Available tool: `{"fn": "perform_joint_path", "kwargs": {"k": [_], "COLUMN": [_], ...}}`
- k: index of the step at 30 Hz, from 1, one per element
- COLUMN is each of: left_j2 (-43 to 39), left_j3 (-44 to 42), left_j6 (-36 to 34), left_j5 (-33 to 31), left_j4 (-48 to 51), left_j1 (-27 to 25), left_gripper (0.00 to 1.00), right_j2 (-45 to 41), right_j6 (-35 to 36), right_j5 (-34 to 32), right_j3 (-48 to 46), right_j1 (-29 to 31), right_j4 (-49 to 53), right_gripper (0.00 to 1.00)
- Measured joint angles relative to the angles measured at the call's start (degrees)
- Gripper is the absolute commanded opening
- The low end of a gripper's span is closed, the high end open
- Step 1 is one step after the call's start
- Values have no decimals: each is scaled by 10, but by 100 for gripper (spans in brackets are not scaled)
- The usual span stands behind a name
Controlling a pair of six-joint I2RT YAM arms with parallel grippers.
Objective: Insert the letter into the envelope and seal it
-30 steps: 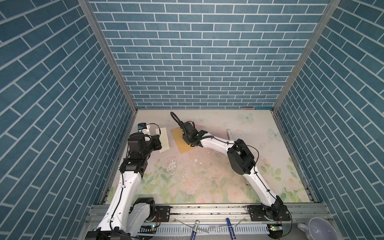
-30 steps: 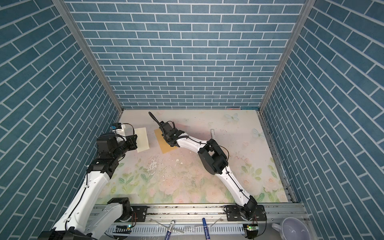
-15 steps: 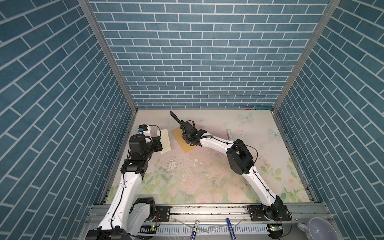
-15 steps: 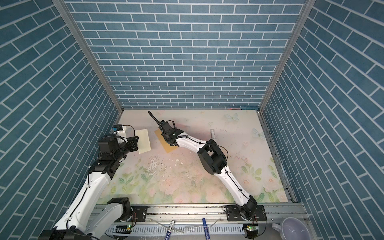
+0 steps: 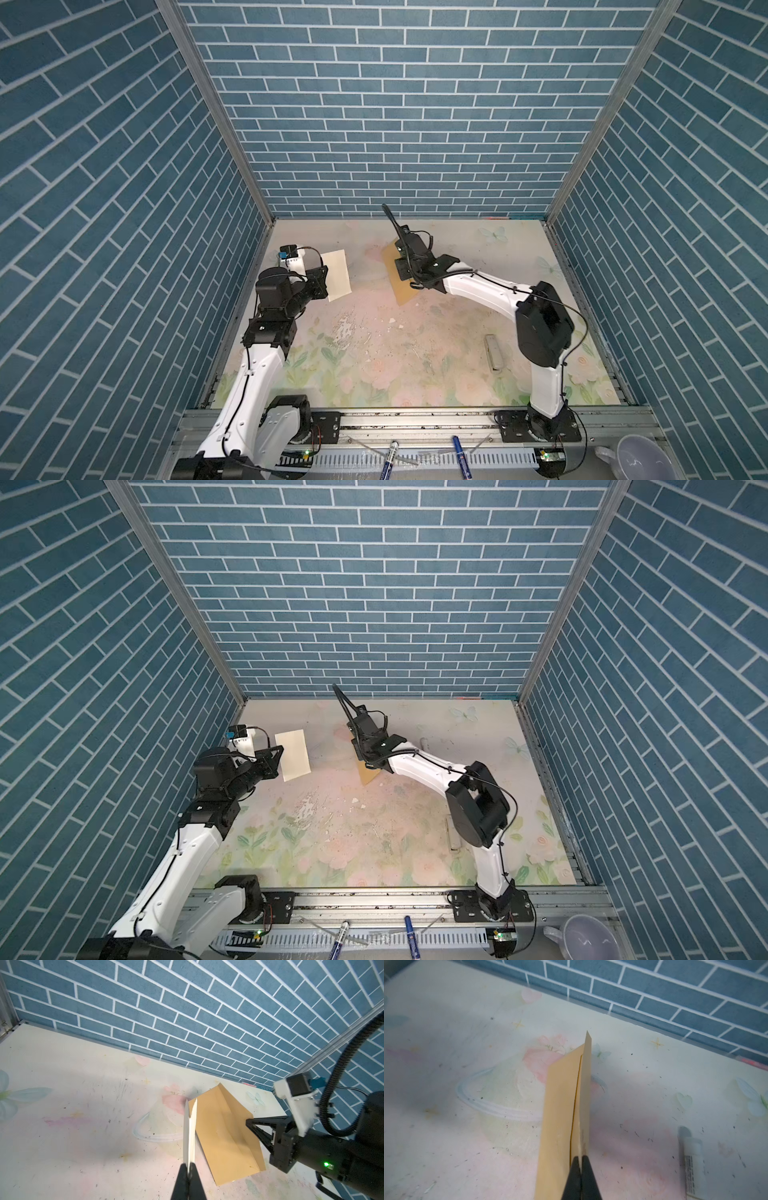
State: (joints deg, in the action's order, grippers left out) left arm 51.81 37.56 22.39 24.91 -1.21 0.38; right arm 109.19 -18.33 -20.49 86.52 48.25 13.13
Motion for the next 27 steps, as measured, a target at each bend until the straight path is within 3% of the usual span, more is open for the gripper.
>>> {"fn": "perform_joint_path", "kwargs": {"k": [6,15,24,27], "left_j2": [15,67,126,139], "left_j3": [-5,-5,1,6], "left_j6": [19,19,27,27], "left_j5": [16,13,5,3], "left_j4": [-42,-91,-123,-133], "left_j1": [-39,-135,-182,-193], "left_gripper": [0,0,0,0], "right_j2": [-103,-156,-155,-152], "right_j6": [-113,-257,-316,-319], "right_j5": [85,163,186,193], "right_j3": [-163,-347,-422,-423], "right_j1": [-43,-96,-105,-112], "right_j4": [-93,-231,-300,-309], "right_gripper": [0,0,0,9]}}
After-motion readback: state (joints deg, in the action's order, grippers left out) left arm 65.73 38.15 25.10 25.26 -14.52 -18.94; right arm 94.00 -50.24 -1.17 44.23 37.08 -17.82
